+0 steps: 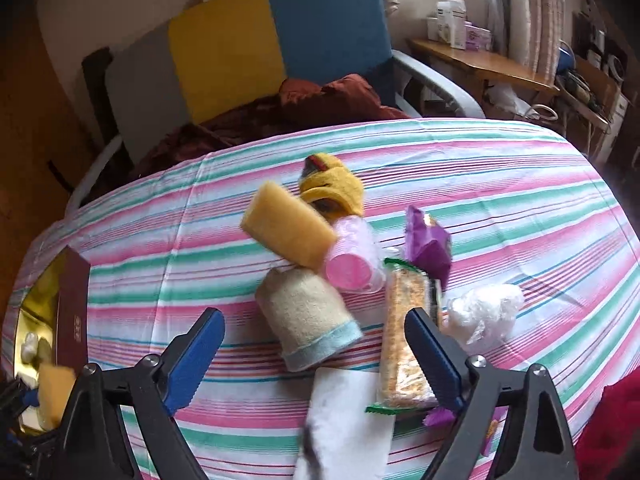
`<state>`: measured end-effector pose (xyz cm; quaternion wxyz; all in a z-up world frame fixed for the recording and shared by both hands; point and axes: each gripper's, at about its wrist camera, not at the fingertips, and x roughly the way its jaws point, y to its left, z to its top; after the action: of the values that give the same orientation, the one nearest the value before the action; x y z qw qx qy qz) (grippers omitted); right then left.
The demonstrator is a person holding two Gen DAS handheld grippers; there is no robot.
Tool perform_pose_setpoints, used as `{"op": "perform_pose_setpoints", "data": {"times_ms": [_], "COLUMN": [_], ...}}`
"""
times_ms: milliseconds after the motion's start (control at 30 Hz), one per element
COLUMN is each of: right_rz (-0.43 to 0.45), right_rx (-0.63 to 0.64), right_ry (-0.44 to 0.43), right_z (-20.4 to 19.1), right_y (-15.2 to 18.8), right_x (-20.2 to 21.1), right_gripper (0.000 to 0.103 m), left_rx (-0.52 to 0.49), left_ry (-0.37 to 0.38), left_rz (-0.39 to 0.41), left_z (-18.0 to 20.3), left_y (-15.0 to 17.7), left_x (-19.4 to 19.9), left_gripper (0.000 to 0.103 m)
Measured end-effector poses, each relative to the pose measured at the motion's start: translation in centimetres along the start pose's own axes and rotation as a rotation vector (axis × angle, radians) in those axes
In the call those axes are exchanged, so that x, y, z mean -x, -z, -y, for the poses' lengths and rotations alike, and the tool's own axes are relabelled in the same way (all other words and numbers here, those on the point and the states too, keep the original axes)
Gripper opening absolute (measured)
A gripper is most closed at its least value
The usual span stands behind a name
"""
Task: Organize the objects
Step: 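Carry the sponge toward the tray with the left tool while the right tool grasps the white block, then release the sponge into the tray with the left tool while the right tool lowers the white block in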
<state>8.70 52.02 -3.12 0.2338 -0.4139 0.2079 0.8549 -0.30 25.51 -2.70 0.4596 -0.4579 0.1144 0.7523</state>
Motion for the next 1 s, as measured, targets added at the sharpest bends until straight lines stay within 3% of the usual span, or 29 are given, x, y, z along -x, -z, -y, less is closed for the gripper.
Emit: {"op": "perform_pose_setpoints", "data": {"times_ms": [100, 200, 500, 667, 700, 733, 867, 1000], "right_rz": [-0.008, -0.053, -0.201, -0.288, -0.294, -0.295, -0.293, -0.252], "right_rx": [-0.103, -0.149, -0.124, -0.089, -0.079, -0.067, -0.002, 0.048], "right_ry": [-0.026, 0.009, 0.071, 0.193, 0.212, 0.223, 0.218, 0.098], "right_z": [1.8, 2.3, 0.7, 0.3, 0.2, 0.1, -0.9, -3.3], "right_y": [0.0, 0.6, 4.5, 5.5, 5.5, 5.4, 5.7, 6.1], "right_x": [0.3, 0.6, 1.5, -1.4, -1.8, -2.0, -2.0, 0.2], "right_gripper": [0.093, 0.093, 0.091, 0.082, 0.076, 0.063, 0.055, 0.055], "left_rx": [0.015, 0.026, 0.086, 0.109, 0.113, 0.118, 0.144, 0.175], "left_ry": [0.002, 0.005, 0.019, 0.032, 0.031, 0.031, 0.023, -0.005], "left_rz": [0.022, 0.046, 0.085, 0.113, 0.12, 0.127, 0.152, 0.188], "left_z": [-0.4, -0.9, -3.1, -4.0, -4.1, -4.3, -5.1, -6.6], "left_y": [1.0, 1.8, 3.9, 4.5, 4.7, 4.8, 5.4, 5.7], "left_x": [1.4, 2.8, 5.1, 6.3, 6.6, 6.8, 7.8, 9.4], "left_gripper": [0.059, 0.059, 0.06, 0.06, 0.06, 0.06, 0.06, 0.06]}}
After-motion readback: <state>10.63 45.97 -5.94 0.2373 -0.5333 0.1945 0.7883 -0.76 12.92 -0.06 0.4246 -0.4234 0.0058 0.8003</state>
